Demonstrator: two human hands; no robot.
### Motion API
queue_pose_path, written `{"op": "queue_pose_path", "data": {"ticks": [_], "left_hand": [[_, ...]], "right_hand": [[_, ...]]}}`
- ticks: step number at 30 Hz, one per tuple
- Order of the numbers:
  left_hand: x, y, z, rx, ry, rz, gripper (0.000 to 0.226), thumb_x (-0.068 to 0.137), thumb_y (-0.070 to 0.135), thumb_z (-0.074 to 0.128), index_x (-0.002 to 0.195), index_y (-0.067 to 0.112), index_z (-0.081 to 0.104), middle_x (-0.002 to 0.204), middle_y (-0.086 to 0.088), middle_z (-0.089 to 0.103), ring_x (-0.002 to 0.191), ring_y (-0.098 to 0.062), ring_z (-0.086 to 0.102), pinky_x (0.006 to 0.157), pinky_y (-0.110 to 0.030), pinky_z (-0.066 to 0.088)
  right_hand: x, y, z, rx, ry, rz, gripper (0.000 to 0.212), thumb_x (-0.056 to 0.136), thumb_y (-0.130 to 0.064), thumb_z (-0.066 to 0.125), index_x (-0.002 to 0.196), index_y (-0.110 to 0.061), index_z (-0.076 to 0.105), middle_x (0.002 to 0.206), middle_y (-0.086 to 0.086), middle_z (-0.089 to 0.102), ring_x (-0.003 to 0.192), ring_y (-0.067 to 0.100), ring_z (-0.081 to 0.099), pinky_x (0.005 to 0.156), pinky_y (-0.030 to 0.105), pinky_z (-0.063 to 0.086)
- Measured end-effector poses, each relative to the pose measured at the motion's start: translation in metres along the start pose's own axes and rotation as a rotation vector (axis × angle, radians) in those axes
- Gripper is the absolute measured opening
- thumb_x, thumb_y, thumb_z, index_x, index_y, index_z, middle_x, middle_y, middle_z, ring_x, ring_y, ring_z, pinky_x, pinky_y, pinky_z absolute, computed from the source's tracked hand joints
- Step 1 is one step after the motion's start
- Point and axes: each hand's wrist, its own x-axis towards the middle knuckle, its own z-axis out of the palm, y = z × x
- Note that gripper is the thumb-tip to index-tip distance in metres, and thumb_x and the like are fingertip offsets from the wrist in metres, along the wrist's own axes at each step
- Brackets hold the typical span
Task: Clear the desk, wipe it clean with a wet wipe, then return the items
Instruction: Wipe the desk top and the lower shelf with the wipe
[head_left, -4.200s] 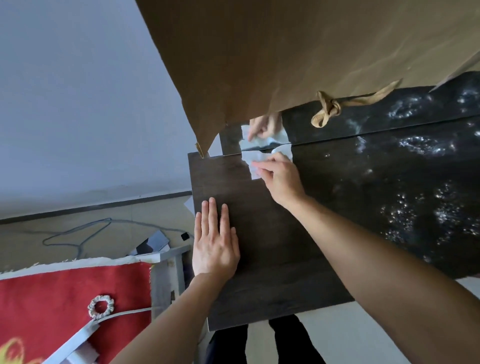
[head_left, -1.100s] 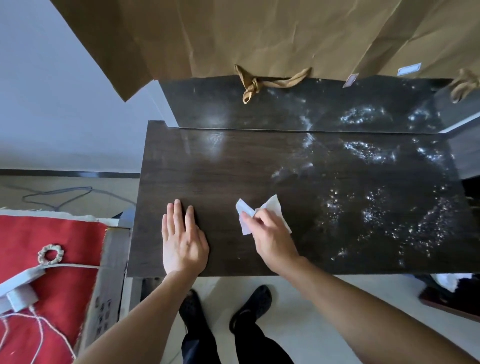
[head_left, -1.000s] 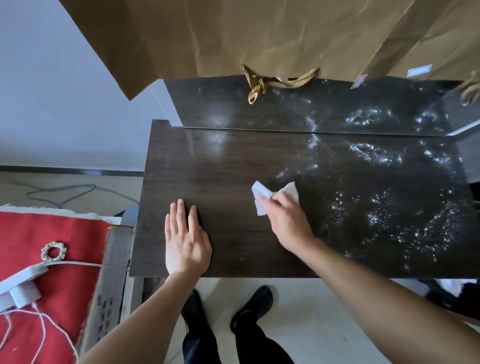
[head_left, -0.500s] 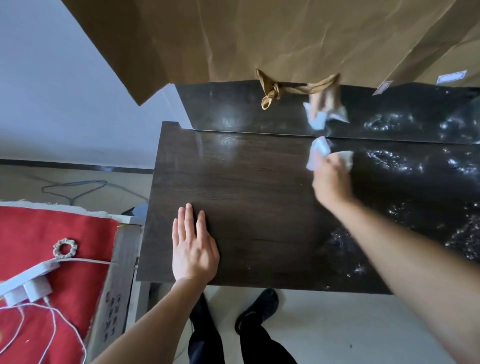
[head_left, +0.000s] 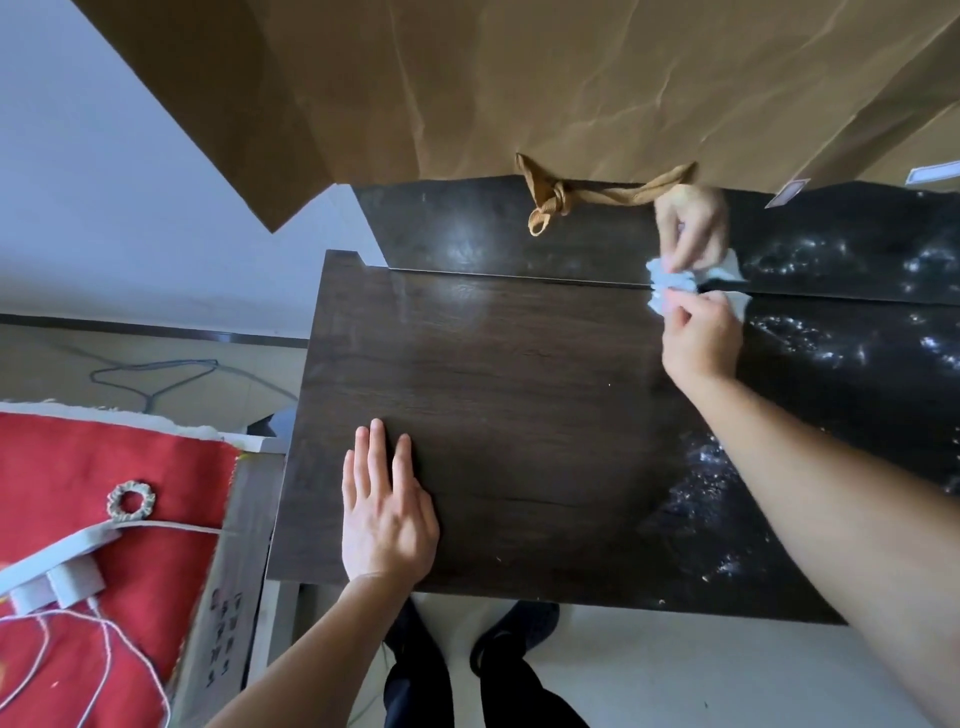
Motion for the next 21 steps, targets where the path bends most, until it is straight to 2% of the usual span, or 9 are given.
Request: {"op": "queue_pose_path", "data": {"ticks": [2,4,7,10,12,14,16,19,21], "left_hand": [[0.001,0.000,0.000,0.001,0.008,0.001,0.052,0.088,0.022,0.031,0.133,0.000,0.044,0.150,-0.026,0.028,0.142,-0.039,0.019,0.116,-0.051,0.019],[0.000,0.001,0.000,0.005,-0.005,-0.001,0.053,0.088,0.022,0.031,0.134,0.000,0.044,0.150,-0.026,0.027,0.142,-0.040,0.019,0.115,-0.051,0.019],[0.001,0.001,-0.002,0.017,-0.012,0.008,0.054,0.086,0.022,0.034,0.134,-0.001,0.044,0.150,-0.027,0.027,0.142,-0.041,0.019,0.116,-0.050,0.017],[0.002,0.000,-0.002,0.022,-0.015,-0.002,0.054,0.086,0.022,0.033,0.134,0.000,0.044,0.150,-0.027,0.028,0.142,-0.041,0.020,0.116,-0.050,0.018],[0.001,0.001,-0.003,0.019,-0.017,-0.001,0.054,0.087,0.022,0.032,0.133,-0.001,0.045,0.150,-0.027,0.028,0.142,-0.041,0.021,0.116,-0.051,0.020],[0.001,0.000,-0.004,0.019,-0.016,-0.001,0.053,0.088,0.023,0.030,0.133,-0.001,0.046,0.149,-0.027,0.029,0.141,-0.041,0.022,0.115,-0.052,0.020],[0.001,0.000,-0.004,0.022,-0.023,-0.003,0.054,0.088,0.024,0.030,0.133,0.000,0.046,0.150,-0.027,0.028,0.142,-0.040,0.020,0.116,-0.051,0.019],[0.002,-0.001,-0.004,0.030,-0.032,0.004,0.054,0.090,0.026,0.029,0.134,0.000,0.044,0.151,-0.026,0.027,0.143,-0.039,0.019,0.117,-0.050,0.017],[0.002,-0.001,-0.005,0.027,-0.034,0.009,0.054,0.090,0.025,0.029,0.134,0.000,0.045,0.150,-0.026,0.027,0.142,-0.040,0.019,0.117,-0.050,0.018]], "right_hand": [[0.007,-0.001,0.004,-0.010,0.058,0.181,0.023,0.089,-0.009,0.051,0.103,-0.007,0.068,0.102,0.022,0.058,0.096,0.039,0.055,0.078,0.038,0.039],[0.003,-0.033,0.022,-0.020,0.072,0.203,0.019,0.090,-0.010,0.049,0.102,-0.005,0.062,0.105,0.019,0.059,0.100,0.037,0.054,0.079,0.039,0.039],[-0.024,-0.097,0.059,-0.001,-0.026,-0.128,0.017,0.090,-0.008,0.052,0.104,-0.008,0.062,0.104,0.015,0.059,0.095,0.033,0.055,0.076,0.038,0.043],[-0.051,-0.143,0.084,-0.007,-0.189,-0.398,0.038,0.085,0.000,0.056,0.115,-0.021,0.064,0.100,0.011,0.055,0.089,0.031,0.051,0.072,0.038,0.045],[-0.057,-0.148,0.083,0.029,-0.297,-0.544,0.038,0.087,-0.003,0.058,0.118,-0.024,0.065,0.096,0.010,0.054,0.089,0.029,0.050,0.076,0.038,0.044],[-0.052,-0.125,0.068,0.087,-0.350,-0.595,0.031,0.088,-0.008,0.061,0.115,-0.020,0.068,0.093,0.012,0.058,0.090,0.030,0.053,0.079,0.038,0.045],[-0.038,-0.080,0.044,0.075,-0.263,-0.484,0.026,0.088,-0.010,0.063,0.112,-0.015,0.070,0.090,0.015,0.060,0.090,0.033,0.056,0.080,0.037,0.045],[-0.019,-0.012,0.007,0.009,-0.097,-0.134,0.023,0.087,-0.013,0.062,0.108,-0.008,0.069,0.089,0.017,0.061,0.089,0.036,0.058,0.078,0.035,0.041],[-0.031,-0.004,-0.002,-0.006,-0.056,-0.006,0.016,0.086,-0.014,0.061,0.100,-0.007,0.066,0.090,0.015,0.061,0.089,0.036,0.058,0.074,0.037,0.041]]}}
